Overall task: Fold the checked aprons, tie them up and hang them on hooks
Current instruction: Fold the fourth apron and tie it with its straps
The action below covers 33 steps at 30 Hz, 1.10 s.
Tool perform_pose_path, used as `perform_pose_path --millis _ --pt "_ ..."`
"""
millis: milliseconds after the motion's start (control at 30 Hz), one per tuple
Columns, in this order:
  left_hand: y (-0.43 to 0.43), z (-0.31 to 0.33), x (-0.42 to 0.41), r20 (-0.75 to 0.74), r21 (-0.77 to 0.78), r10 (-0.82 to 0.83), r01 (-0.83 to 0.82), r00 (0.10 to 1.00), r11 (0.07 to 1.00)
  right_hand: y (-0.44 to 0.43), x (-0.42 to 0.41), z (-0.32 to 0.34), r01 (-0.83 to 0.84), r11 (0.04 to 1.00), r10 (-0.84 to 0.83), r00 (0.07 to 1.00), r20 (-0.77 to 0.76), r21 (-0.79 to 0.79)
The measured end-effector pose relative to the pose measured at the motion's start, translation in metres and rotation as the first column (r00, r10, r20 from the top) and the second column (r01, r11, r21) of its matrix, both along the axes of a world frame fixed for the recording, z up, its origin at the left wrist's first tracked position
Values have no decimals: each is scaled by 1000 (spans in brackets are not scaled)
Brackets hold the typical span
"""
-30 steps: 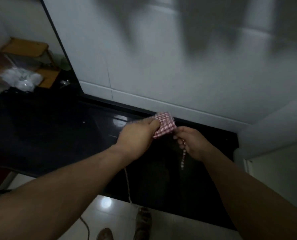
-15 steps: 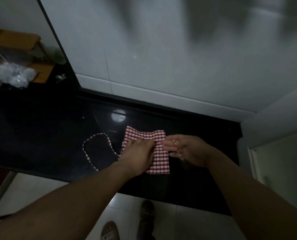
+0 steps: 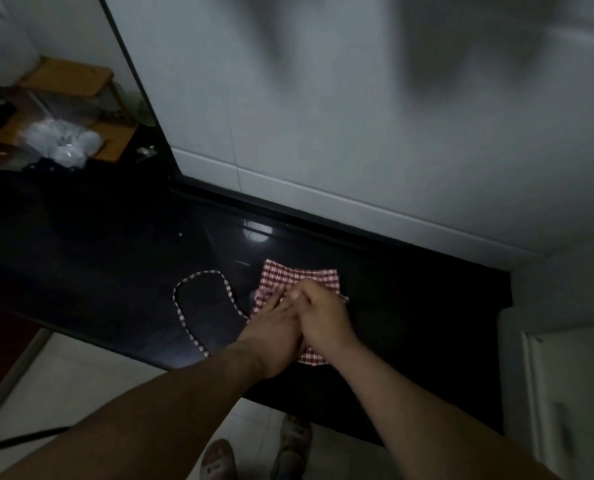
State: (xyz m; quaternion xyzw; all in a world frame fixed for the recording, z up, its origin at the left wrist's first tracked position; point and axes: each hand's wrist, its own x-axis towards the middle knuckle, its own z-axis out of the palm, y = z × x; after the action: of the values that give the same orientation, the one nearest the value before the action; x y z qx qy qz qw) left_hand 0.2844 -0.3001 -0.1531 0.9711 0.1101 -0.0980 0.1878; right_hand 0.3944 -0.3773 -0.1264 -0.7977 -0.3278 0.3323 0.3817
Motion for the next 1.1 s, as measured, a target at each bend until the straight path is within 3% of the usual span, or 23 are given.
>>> perform_pose_path --millis 67,133,167,200,267,300,333,433,500,567,600,667,733,800,900,1033,1100 --pt "5 4 -16 198 -36 61 -55 978 998 7 -1 -18 239 971 -238 967 -95 6" --pt "8 10 -38 367 -52 285 -286 886 957 4 0 -26 227 974 -227 973 38 -11" --pt "10 18 -48 383 -127 471 -459 795 879 2 -2 -28 200 980 -196 976 98 -23" --pt "15 19 -56 315 -259 678 -627 664 735 2 -5 -29 181 983 -177 976 130 -21" --pt "31 16 -55 -16 -519 937 -804 348 290 0 -9 -27 163 987 -162 974 158 4" --pt "42 10 -52 -140 -558 952 -816 274 152 0 -10 -25 153 988 -151 970 188 8" --pt "52 5 -47 -206 -566 943 -818 260 102 1 -11 -26 141 990 -140 961 237 13" --pt "56 2 -40 -221 -582 925 -803 309 129 8 -19 -26 141 989 -104 885 454 -48" --pt "51 12 -42 -48 -584 947 -778 319 232 15 -28 -24 172 982 -104 835 540 -76" --pt "48 23 -46 238 -523 882 -712 406 469 21 -35 -24 202 975 -111 812 573 -96" --pt "50 27 -45 363 -456 779 -632 511 627 22 -39 -24 217 971 -117 806 581 -105" --pt "51 35 -34 461 -310 508 -404 728 860 23 -42 -23 218 970 -120 810 575 -105" --pt "56 37 -17 440 -187 278 -216 854 958 23 -38 -24 199 976 -132 860 493 -85" --pt "60 33 0 354 -138 136 -92 925 986 17 -32 -29 217 970 -170 925 340 -106" --pt "66 36 14 182 -319 140 -76 973 945 10 -23 -33 222 973 -221 975 18 -60" --pt "67 38 19 -16 -530 248 -219 969 819 7 -21 -28 300 952 -259 894 -366 58" --pt "65 43 21 -78 -657 296 -272 952 704 5 -17 -23 280 958 -224 867 -446 63"
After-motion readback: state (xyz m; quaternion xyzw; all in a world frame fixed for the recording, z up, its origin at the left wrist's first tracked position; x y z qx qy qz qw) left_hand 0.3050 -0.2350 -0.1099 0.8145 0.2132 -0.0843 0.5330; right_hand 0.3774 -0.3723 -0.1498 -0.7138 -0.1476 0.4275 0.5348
